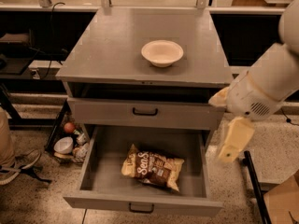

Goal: Pick brown chip bag from middle drawer and place on counter

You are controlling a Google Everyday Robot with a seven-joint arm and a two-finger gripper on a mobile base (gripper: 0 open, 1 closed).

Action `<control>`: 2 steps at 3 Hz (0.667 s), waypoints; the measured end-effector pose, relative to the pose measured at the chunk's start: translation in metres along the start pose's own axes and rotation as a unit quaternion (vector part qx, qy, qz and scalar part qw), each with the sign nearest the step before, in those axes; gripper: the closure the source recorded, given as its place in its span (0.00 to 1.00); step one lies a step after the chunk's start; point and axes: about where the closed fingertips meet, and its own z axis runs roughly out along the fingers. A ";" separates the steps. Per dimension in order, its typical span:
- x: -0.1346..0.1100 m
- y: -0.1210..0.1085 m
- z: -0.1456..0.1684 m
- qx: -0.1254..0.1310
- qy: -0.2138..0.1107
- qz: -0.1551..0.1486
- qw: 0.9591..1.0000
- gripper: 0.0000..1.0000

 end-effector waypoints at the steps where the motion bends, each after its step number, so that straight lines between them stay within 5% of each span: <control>1: -0.007 0.017 0.074 -0.049 -0.041 0.019 0.998 0.00; 2: -0.007 0.017 0.074 -0.049 -0.041 0.019 0.998 0.00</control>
Offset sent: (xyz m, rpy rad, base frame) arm -0.0098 0.0294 -0.0480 0.0831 0.0751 0.0054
